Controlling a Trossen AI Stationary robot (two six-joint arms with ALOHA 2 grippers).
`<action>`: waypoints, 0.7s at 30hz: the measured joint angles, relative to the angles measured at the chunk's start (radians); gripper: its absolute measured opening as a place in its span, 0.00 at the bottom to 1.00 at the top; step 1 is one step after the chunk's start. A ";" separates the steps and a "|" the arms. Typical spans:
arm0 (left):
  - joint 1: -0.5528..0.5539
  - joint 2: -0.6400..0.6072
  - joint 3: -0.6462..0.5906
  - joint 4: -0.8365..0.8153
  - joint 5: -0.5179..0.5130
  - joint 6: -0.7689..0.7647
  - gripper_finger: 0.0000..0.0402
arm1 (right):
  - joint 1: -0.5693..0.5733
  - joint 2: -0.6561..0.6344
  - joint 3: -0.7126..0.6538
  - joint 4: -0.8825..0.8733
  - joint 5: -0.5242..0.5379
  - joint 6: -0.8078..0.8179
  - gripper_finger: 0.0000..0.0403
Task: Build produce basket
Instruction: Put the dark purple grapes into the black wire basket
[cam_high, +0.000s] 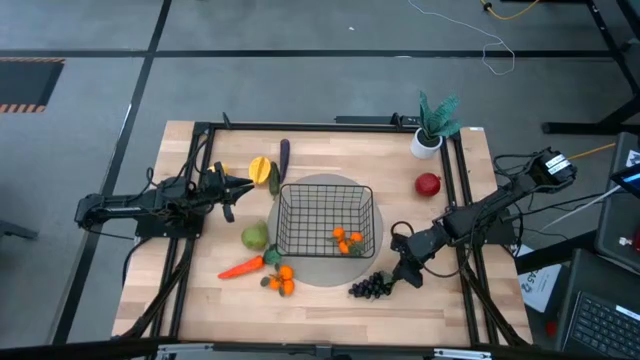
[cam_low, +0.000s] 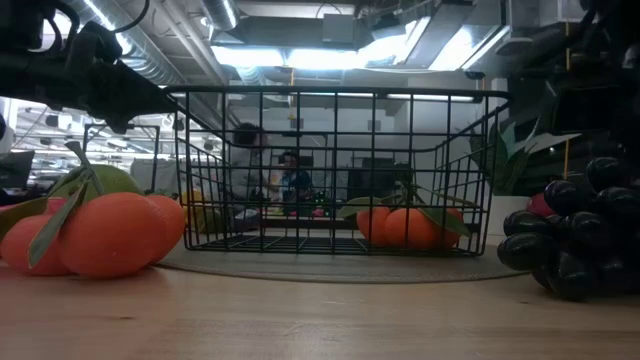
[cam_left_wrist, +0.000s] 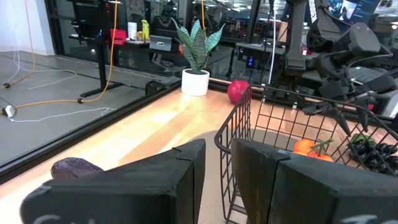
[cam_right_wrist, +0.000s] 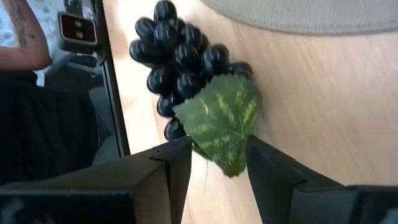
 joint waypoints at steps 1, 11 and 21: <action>0.000 0.000 0.000 0.000 0.000 0.000 0.17 | 0.006 0.000 0.000 -0.007 0.004 -0.001 0.35; 0.000 0.000 0.000 0.000 0.000 0.000 0.17 | 0.047 0.000 0.000 -0.016 0.126 -0.002 0.35; 0.000 0.000 0.000 -0.001 0.000 0.000 0.17 | 0.079 0.000 0.000 -0.016 0.119 0.006 0.35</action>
